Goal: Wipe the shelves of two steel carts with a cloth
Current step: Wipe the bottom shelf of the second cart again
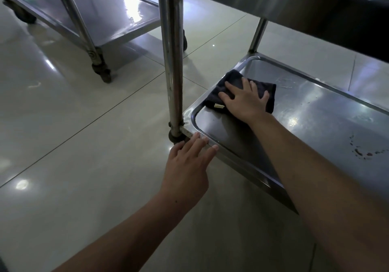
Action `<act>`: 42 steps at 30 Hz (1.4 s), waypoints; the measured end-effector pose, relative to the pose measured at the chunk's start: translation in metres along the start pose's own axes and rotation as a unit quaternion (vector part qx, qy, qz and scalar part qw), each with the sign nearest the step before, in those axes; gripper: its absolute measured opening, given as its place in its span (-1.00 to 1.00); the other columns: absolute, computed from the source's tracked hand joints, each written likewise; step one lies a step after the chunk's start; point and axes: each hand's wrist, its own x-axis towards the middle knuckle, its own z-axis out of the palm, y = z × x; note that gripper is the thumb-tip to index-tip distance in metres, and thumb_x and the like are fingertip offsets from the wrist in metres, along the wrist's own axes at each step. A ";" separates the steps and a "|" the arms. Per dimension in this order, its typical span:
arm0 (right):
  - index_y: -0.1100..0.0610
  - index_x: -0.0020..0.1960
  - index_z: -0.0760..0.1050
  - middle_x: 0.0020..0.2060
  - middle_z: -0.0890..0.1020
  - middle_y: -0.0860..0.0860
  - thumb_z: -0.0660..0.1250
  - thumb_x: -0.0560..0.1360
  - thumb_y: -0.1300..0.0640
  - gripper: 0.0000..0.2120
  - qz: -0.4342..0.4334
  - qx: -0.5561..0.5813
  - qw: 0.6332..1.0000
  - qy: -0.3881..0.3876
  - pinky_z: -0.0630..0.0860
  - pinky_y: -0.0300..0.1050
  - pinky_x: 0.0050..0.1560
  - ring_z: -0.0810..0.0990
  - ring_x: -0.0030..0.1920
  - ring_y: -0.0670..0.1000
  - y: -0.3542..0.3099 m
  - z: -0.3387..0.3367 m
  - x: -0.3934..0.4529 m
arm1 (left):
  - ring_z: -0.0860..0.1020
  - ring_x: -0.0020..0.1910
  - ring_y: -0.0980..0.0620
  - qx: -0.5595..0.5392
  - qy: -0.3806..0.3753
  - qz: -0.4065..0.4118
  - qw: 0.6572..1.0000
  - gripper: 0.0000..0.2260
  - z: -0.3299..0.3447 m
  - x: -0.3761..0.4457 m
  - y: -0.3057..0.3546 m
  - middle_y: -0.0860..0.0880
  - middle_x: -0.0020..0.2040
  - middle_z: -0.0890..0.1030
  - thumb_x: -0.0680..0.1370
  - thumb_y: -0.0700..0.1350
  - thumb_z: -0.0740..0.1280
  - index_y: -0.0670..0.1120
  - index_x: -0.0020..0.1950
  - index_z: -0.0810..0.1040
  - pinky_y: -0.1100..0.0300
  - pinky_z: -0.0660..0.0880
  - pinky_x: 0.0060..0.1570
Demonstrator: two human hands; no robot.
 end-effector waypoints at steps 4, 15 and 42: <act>-0.35 0.61 0.18 0.69 0.04 -0.01 0.05 0.53 -0.54 -0.31 -0.053 -0.005 0.999 0.001 -0.14 0.46 0.55 -0.06 0.68 0.09 -0.017 0.007 -0.040 | 0.14 0.62 -0.04 0.001 -0.038 -0.012 0.999 -0.33 -0.002 -0.001 0.002 -0.02 0.55 0.34 0.43 -0.23 0.35 0.11 0.53 0.37 -0.14 0.17 0.54; -0.40 0.58 0.20 0.69 -0.07 -0.18 0.17 0.53 -0.50 -0.35 -0.035 0.005 0.998 -0.054 -0.19 0.34 0.61 -0.13 0.68 -0.07 0.049 -0.014 -0.150 | 0.22 0.58 0.06 0.027 -0.010 -0.011 1.000 -0.33 0.001 -0.001 -0.008 0.07 0.48 0.38 0.39 -0.25 0.29 0.17 0.48 0.39 -0.19 0.04 0.56; -0.41 0.55 0.26 0.70 -0.01 -0.14 0.24 0.56 -0.44 -0.42 0.022 0.061 0.997 -0.045 -0.21 0.34 0.60 -0.10 0.68 -0.06 0.088 -0.024 -0.204 | 0.30 0.48 -0.15 0.067 0.039 -0.042 0.996 -0.44 0.003 -0.007 0.021 -0.07 0.34 0.45 0.35 -0.24 0.31 -0.02 0.37 0.49 -0.25 0.11 0.48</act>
